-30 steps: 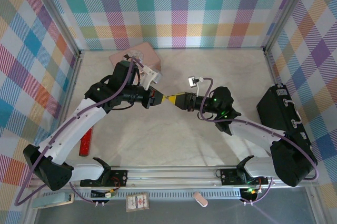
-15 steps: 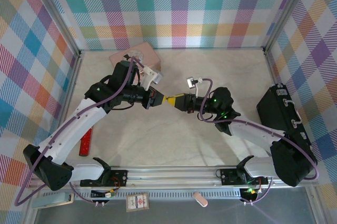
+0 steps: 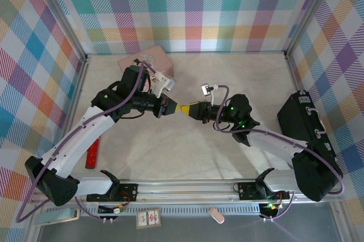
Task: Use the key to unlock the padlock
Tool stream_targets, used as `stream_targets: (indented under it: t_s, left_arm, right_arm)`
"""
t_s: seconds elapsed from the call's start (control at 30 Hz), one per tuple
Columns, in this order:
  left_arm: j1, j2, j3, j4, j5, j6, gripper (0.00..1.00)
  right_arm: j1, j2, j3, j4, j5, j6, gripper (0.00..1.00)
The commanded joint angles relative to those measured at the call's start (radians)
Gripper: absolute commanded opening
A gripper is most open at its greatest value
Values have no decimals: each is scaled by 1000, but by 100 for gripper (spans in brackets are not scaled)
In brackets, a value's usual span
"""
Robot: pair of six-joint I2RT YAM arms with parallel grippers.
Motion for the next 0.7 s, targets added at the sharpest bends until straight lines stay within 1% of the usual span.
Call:
stream_targets:
  t_s: [0.0,0.17,0.3,0.33,0.4,0.47,0.53,0.6,0.67]
  left_arm:
    - [-1,-12,19,38,0,7,0]
    - [-1,-21,15,50,-22,2,0]
    - [-1,-27,10,62,-36,-7,7]
    - [-1,-32,7,68,-46,-10,10]
    - [-1,-45,-3,82,-81,-25,22]
    - [0,-75,-27,117,-152,-52,39]
    - [9,-121,-72,179,-218,-89,50]
    - [33,-168,-124,246,-283,-145,56]
    - [76,-205,-177,294,-342,-220,60]
  right_arm:
    - [11,-9,30,6,-14,-30,6]
    - [11,-19,33,-35,0,-43,0]
    - [10,-24,36,-57,10,-44,0]
    - [11,-26,36,-66,16,-45,0]
    - [10,-34,39,-105,41,-50,0]
    - [11,-49,49,-194,92,-73,0]
    - [11,-70,50,-311,175,-96,0]
    - [7,-87,40,-391,259,-102,0]
    - [3,-100,25,-425,316,-96,0]
